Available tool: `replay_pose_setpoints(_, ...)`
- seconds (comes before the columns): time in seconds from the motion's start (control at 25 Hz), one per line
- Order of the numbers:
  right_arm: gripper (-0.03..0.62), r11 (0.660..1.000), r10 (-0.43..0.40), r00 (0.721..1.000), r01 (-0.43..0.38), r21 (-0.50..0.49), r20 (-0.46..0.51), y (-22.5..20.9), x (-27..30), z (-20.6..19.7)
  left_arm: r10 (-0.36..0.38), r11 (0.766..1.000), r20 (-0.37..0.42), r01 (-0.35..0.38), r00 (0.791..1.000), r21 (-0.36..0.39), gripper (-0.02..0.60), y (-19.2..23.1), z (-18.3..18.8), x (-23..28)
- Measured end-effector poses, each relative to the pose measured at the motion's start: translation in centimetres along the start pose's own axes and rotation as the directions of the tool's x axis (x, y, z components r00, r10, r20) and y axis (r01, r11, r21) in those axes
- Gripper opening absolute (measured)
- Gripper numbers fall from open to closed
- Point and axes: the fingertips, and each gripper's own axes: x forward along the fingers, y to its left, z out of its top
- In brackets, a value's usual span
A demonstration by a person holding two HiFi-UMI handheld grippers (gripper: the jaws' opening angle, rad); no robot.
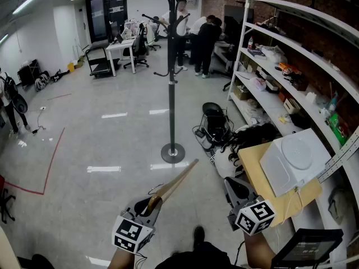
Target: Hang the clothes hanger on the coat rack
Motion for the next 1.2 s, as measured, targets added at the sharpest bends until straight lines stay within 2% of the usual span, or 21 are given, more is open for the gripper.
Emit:
replay_pose_setpoints(0.28,0.006,0.999,0.031,0.999,-0.031,0.018,0.018,-4.1,5.5,0.5,0.010,1.000,0.000,-0.010,1.000,-0.004,0.052,3.2,1.6,5.5)
replay_pose_setpoints(0.8,0.006,0.989,0.145,0.988,-0.146,0.017,0.048,-13.6,16.2,3.2,0.005,1.000,-0.020,-0.005,1.000,0.003,0.052,7.8,6.6,17.9)
replay_pose_setpoints(1.0,0.006,0.988,0.151,0.987,-0.153,0.032,0.044,-16.4,19.4,3.5,-0.002,1.000,-0.018,0.002,1.000,0.005,0.052,9.3,8.0,21.4)
replay_pose_setpoints(1.2,0.006,0.991,0.135,0.990,-0.136,0.018,0.032,-18.6,22.9,4.0,-0.039,0.999,-0.031,0.039,0.999,0.022,0.052,11.5,8.4,24.7)
